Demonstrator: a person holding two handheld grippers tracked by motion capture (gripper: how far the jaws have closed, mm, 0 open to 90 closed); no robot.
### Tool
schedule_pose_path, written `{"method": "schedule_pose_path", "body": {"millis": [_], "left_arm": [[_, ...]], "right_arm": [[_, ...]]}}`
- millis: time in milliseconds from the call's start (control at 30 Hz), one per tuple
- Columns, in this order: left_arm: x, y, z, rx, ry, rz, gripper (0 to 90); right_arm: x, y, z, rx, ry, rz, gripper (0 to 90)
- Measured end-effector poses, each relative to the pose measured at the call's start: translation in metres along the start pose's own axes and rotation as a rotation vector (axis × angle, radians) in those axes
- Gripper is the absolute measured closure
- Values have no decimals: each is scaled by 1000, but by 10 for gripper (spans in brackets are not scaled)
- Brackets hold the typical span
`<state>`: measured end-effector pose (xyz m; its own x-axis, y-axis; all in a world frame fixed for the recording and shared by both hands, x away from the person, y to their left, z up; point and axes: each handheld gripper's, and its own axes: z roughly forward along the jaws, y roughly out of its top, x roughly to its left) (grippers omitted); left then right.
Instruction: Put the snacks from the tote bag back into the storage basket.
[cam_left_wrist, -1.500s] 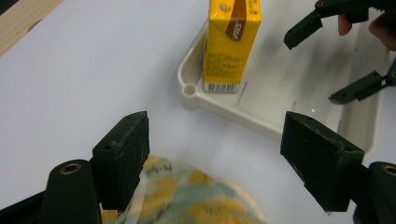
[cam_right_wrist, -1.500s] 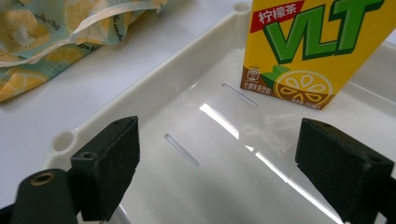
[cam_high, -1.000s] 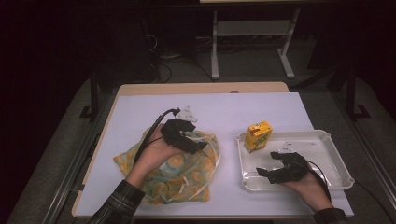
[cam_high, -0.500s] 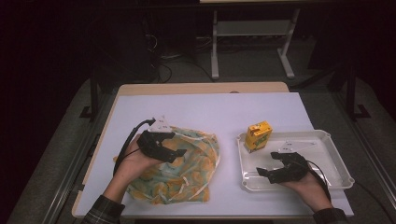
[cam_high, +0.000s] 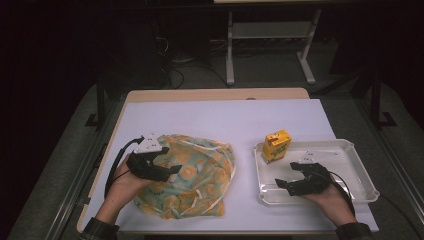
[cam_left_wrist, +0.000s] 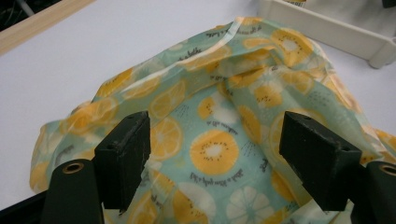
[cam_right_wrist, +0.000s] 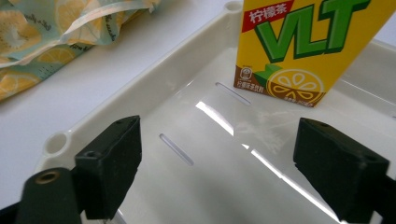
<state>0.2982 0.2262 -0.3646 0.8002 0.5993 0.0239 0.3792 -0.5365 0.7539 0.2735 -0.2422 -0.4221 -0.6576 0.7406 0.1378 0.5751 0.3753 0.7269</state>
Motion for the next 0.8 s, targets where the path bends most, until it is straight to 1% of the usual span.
{"method": "schedule_pose_path", "body": {"millis": [33, 67, 100, 133, 167, 200, 233, 267, 300, 333, 367, 400, 433, 467, 500, 533, 567, 633, 733, 767, 800], "left_arm": [[1, -2, 0, -1, -4, -9, 245], [1, -2, 0, -1, -4, -9, 245], [2, -4, 1, -4, -3, -9, 245], [2, -4, 1, -9, -4, -9, 245], [2, -4, 1, -9, -4, -9, 245], [3, -6, 2, -12, -4, 0, 245], [3, -6, 2, -12, -7, 5, 244], [3, -6, 2, -12, -7, 5, 243], [2, -7, 3, -11, -9, 1, 243], [2, -7, 3, -11, -9, 1, 242], [2, -7, 3, -13, -12, -2, 242], [2, -8, 4, -20, -13, -7, 241], [3, -8, 4, -12, -10, 3, 241], [3, -8, 4, -12, -10, 3, 241], [4, -10, 5, -15, -7, -2, 241], [4, -10, 5, -15, -7, -2, 241], [4, -10, 5, -13, -5, 2, 241], [4, -10, 5, -13, -7, -1, 241], [3, -9, 5, -20, -7, -4, 241], [3, -9, 5, -21, -6, -2, 241], [3, -9, 5, -20, -5, -1, 241]], "right_arm": [[-2, 1, -2, -1, -3, 8, 220], [-2, 1, -2, -1, -3, 8, 220], [-3, 3, -6, -5, 2, 22, 297], [-4, 4, -6, -12, 7, 19, 338], [-4, 4, -6, -12, 7, 19, 338], [-4, 6, -8, -10, 3, 18, 439], [-3, 8, -9, -8, 4, 25, 474], [-3, 8, -9, -8, 4, 25, 474], [-4, 11, -9, -2, -5, 29, 576], [-4, 11, -9, -2, -5, 29, 576], [-5, 12, -8, 4, -8, 32, 620], [-6, 15, -6, 16, -13, 41, 712], [-7, 17, -5, 24, -13, 40, 748], [-7, 17, -5, 24, -13, 40, 748], [-9, 19, -1, 29, -13, 45, 811], [-10, 20, -1, 40, -14, 46, 839], [-10, 20, -1, 40, -14, 46, 839], [-12, 24, 2, 51, -19, 44, 900], [-14, 27, 4, 56, -22, 37, 900], [-16, 29, 7, 57, -25, 22, 900], [-16, 29, 7, 57, -25, 22, 900]]}}
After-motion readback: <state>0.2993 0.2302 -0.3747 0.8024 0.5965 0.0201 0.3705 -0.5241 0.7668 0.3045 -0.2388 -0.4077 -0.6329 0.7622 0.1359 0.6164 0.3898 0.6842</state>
